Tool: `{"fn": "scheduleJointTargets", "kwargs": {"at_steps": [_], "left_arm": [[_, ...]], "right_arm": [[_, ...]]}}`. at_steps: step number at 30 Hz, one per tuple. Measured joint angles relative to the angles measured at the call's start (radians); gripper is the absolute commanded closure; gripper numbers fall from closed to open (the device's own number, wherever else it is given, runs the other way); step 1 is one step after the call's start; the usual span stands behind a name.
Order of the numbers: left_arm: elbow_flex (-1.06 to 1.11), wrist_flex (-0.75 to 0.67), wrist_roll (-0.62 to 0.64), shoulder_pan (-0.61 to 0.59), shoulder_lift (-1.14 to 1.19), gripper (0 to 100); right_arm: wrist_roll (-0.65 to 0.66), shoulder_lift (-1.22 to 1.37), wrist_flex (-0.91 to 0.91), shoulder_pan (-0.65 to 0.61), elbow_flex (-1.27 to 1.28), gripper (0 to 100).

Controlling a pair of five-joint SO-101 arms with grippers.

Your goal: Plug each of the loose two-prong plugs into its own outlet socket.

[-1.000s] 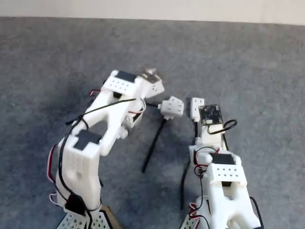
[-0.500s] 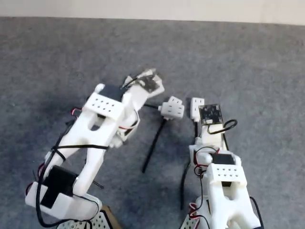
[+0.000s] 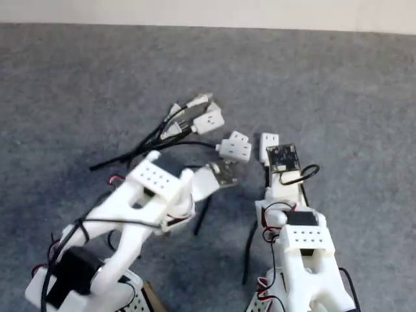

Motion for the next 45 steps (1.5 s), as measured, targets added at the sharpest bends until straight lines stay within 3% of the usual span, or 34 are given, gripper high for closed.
{"fn": "scheduleJointTargets", "kwargs": {"at_steps": [5,12,20,31,35,39,45], "left_arm": [[0.068,-0.107,0.0,0.069,-0.025,99],[0.152,-0.27,0.114,0.098,-0.031,76],[0.158,-0.295,0.137,0.098,-0.043,75],[-0.044,0.061,0.137,0.103,-0.322,75],[-0.069,0.098,0.164,0.043,-0.454,75],[-0.071,0.041,0.399,-0.123,-0.529,75],[0.057,-0.112,1.016,-0.474,-0.548,75]], "right_arm": [[0.0,0.0,0.0,-0.003,0.0,93.9],[0.0,0.0,0.0,0.044,0.002,93.9],[0.0,0.0,0.0,0.052,0.002,93.9],[0.0,0.0,0.0,0.052,0.002,93.9],[0.0,0.0,0.0,0.052,0.002,93.9],[0.0,0.0,0.0,0.052,0.002,93.9],[0.0,0.005,0.069,0.052,-0.081,93.9]]}}
